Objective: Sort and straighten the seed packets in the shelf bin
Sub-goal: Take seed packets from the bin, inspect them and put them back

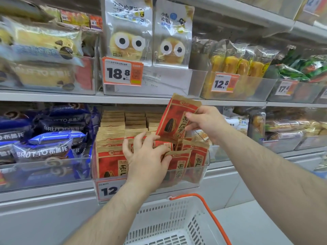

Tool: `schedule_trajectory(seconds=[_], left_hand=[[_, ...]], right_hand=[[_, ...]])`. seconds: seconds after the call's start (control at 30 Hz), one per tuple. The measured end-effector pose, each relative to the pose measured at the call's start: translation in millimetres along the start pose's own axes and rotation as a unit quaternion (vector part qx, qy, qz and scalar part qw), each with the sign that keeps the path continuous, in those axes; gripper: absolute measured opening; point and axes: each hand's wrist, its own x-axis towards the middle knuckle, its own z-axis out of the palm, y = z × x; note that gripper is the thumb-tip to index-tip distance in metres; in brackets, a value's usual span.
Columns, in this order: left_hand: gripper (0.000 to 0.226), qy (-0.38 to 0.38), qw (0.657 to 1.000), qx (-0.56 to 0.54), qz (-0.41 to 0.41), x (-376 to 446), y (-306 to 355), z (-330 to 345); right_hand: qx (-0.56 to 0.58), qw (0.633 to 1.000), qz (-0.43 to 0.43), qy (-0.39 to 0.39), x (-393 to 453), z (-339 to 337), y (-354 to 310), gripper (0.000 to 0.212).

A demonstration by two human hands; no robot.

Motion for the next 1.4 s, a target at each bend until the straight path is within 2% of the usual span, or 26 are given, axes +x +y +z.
schedule_trajectory(seconds=[0.23, 0.43, 0.7, 0.77, 0.83, 0.9, 0.97, 1.1, 1.17, 1.3, 1.4], left_hand=[[0.015, -0.003, 1.000, -0.015, -0.010, 2, -1, 0], [0.017, -0.011, 1.000, -0.026, -0.015, 3, 1, -2], [0.021, -0.016, 0.999, -0.027, -0.023, 4, 2, -4], [0.023, -0.024, 0.999, -0.025, -0.026, 4, 2, -4], [0.023, -0.024, 0.999, -0.025, -0.027, 5, 2, -4], [0.021, -0.020, 0.999, -0.030, -0.026, 5, 1, -3], [0.017, -0.010, 0.999, -0.039, -0.022, 5, 1, -1], [0.002, 0.046, 0.996, -0.074, -0.004, 7, -3, 3], [0.002, 0.080, 0.992, -0.095, 0.001, 9, -5, 4], [0.009, 0.136, 0.981, -0.137, 0.012, 12, -5, -3], [0.017, 0.141, 0.979, -0.143, 0.027, 13, -7, -5]], right_hand=[[-0.162, 0.982, 0.035, -0.091, 21, 13, 9, 0.007], [-0.217, 0.966, 0.042, -0.137, 34, 13, 2, 0.009], [-0.318, 0.922, 0.064, -0.212, 46, 21, 0, 0.008], [-0.345, 0.912, 0.053, -0.216, 49, 22, -6, 0.014], [-0.338, 0.920, 0.019, -0.195, 53, 24, -13, 0.022], [-0.331, 0.926, -0.018, -0.179, 55, 27, -19, 0.018], [-0.378, 0.907, -0.040, -0.183, 56, 31, -23, 0.012], [-0.448, 0.869, -0.050, -0.203, 56, 36, -26, 0.022], [-0.476, 0.848, -0.044, -0.227, 56, 39, -26, 0.026], [-0.556, 0.776, -0.021, -0.298, 53, 51, -12, 0.027], [-0.579, 0.754, -0.045, -0.307, 50, 57, -7, 0.030]])
